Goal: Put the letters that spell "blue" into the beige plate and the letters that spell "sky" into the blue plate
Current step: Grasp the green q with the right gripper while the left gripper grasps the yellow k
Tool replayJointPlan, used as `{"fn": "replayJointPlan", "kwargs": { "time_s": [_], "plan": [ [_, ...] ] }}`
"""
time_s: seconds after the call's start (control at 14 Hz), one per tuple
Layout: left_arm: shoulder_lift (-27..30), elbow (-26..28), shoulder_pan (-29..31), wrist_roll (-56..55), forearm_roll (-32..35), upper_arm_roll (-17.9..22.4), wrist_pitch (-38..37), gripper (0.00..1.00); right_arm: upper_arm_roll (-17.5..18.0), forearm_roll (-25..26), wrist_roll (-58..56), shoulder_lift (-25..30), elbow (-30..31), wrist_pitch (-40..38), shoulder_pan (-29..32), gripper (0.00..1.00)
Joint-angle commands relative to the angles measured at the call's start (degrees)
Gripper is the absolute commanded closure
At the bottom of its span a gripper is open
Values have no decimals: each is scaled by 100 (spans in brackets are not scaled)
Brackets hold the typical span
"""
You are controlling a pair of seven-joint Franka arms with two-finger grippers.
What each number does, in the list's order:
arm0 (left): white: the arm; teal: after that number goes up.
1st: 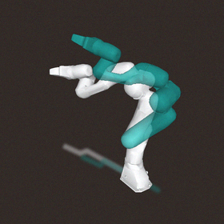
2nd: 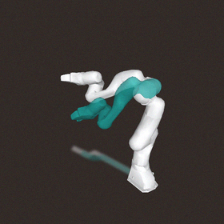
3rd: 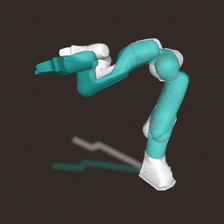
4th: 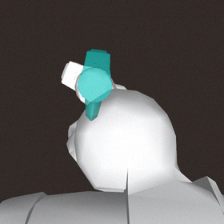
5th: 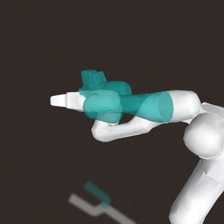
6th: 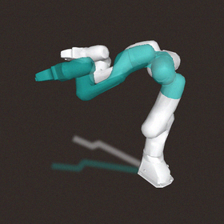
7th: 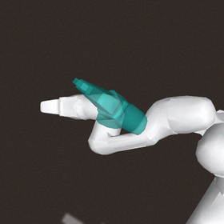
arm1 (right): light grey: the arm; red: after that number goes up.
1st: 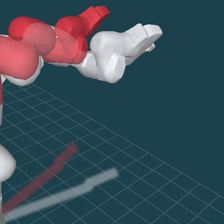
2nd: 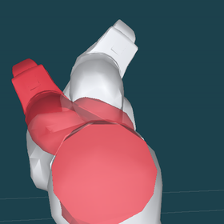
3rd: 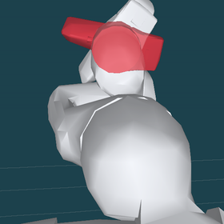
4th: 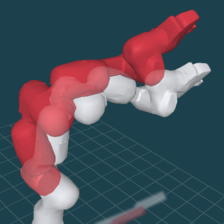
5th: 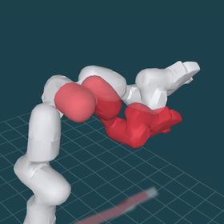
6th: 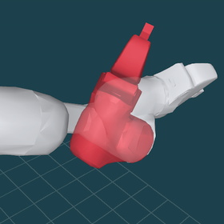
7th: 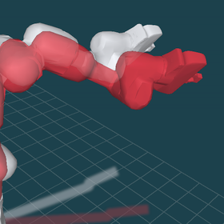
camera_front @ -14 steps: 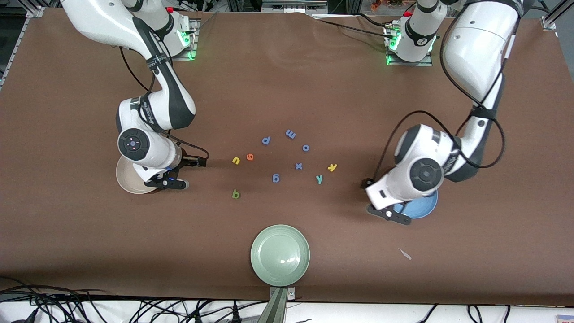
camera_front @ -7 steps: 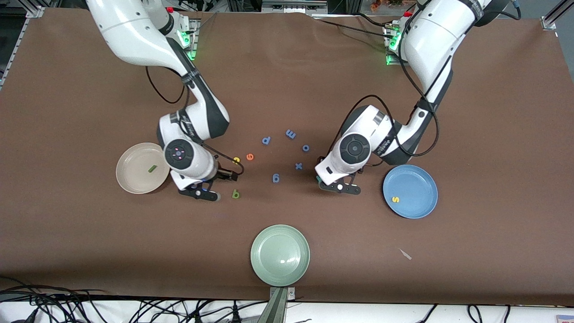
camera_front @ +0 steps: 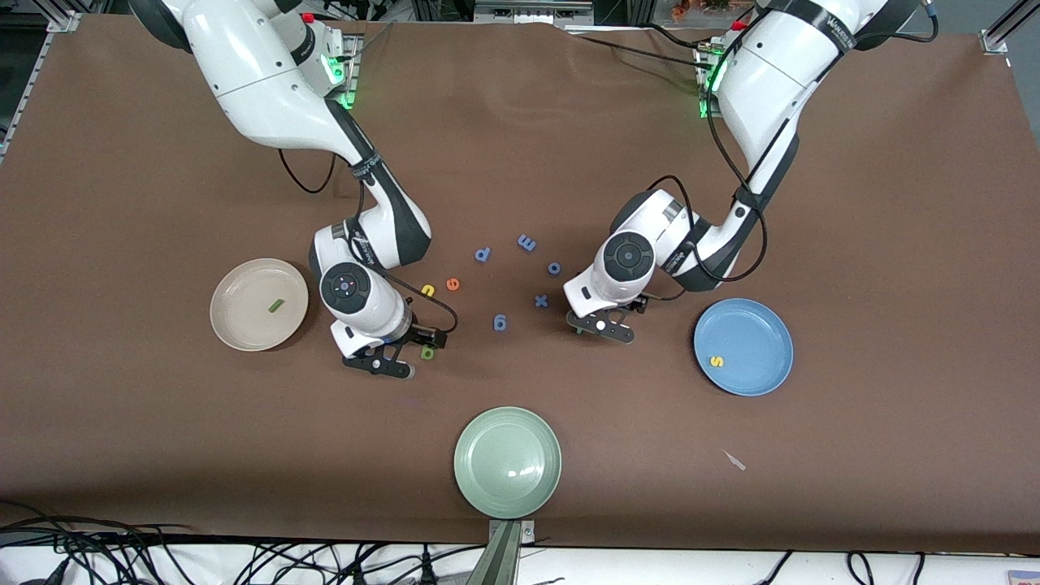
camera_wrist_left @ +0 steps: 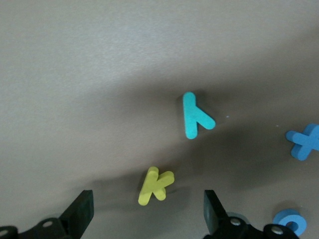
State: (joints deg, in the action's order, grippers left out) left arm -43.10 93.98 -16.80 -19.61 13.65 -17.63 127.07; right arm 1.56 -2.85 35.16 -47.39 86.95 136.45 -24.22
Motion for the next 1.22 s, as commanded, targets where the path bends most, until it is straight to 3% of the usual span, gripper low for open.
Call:
{"fn": "replayJointPlan", "kwargs": {
  "time_s": [0.0,0.36,0.43,0.5,0.72,0.79,1.0,1.15],
  "plan": [
    [48,76,-34,263,550,-4,72,22,2,39,-1,-349,-239,363,-83,0],
    [-32,76,-69,317,569,-4,134,29,2,39,8,-587,-565,392,-162,1],
    [-58,76,-87,317,569,5,134,29,2,39,-9,-587,-574,383,-162,5],
    [-58,68,-87,317,578,5,143,40,-7,48,-18,-561,-582,339,-162,8],
    [-102,50,-87,326,718,-4,134,86,-15,48,-53,-526,-652,129,-162,16],
    [-102,50,-87,317,710,5,134,96,-24,48,-53,-500,-661,15,-162,20],
    [46,-11,-26,300,710,-4,20,100,-24,48,-71,-438,-661,-30,-136,37],
    [335,-47,36,421,709,31,-514,100,-24,48,-80,-429,-661,-39,-118,47]
  ]
}}
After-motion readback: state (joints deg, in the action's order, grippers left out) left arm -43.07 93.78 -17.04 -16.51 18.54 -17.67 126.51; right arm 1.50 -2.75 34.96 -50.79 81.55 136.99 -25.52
